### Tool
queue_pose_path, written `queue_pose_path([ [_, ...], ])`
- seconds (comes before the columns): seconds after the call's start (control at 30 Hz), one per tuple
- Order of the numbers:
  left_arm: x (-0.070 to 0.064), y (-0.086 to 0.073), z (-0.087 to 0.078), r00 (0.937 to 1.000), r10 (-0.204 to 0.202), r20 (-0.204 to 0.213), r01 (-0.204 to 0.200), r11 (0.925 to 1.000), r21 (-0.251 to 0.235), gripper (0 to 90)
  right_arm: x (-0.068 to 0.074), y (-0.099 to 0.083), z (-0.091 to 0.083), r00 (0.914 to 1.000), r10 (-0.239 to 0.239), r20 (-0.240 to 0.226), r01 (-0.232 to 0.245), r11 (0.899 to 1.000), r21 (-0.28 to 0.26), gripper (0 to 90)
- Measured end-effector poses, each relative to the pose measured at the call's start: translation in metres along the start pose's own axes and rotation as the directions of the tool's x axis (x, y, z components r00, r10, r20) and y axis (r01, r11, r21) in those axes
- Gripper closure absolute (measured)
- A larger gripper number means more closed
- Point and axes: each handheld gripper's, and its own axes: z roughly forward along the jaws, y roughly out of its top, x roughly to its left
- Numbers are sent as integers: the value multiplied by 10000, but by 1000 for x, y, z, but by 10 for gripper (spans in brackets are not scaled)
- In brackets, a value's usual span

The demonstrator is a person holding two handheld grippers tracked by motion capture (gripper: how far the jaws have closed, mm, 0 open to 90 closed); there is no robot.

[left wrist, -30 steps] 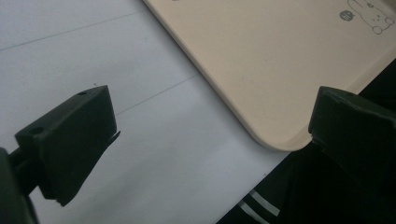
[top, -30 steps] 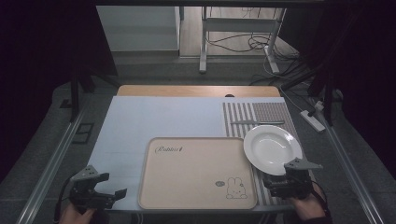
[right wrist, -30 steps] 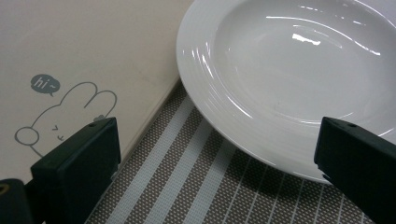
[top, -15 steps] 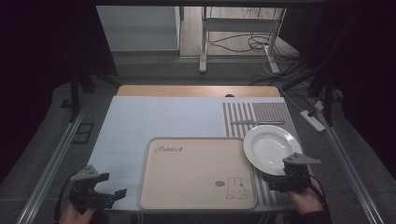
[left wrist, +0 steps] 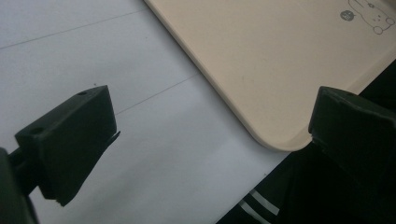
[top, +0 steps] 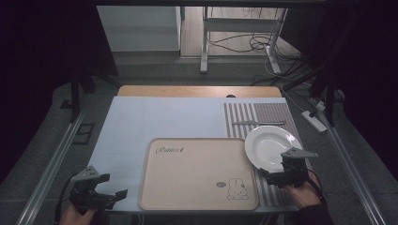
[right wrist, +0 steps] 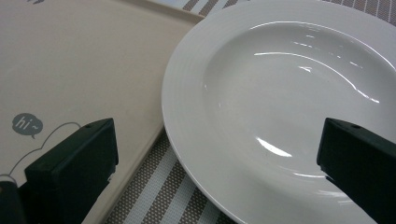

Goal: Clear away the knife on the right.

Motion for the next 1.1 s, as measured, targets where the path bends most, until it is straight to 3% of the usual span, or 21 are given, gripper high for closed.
queue_pose_path([
  [0.6,0,0,0,10000,29,-12,-29,10000,13,9,-13,20,22,9996,-37,276,20,9982,598,0],
  [0.77,0,0,0,10000,17,-6,-17,10000,2,9,-21,28,32,9989,-246,403,211,9961,855,0],
  [1.1,0,0,0,10000,39,-23,-39,10000,21,8,-36,39,45,9986,-79,527,29,9955,942,0],
])
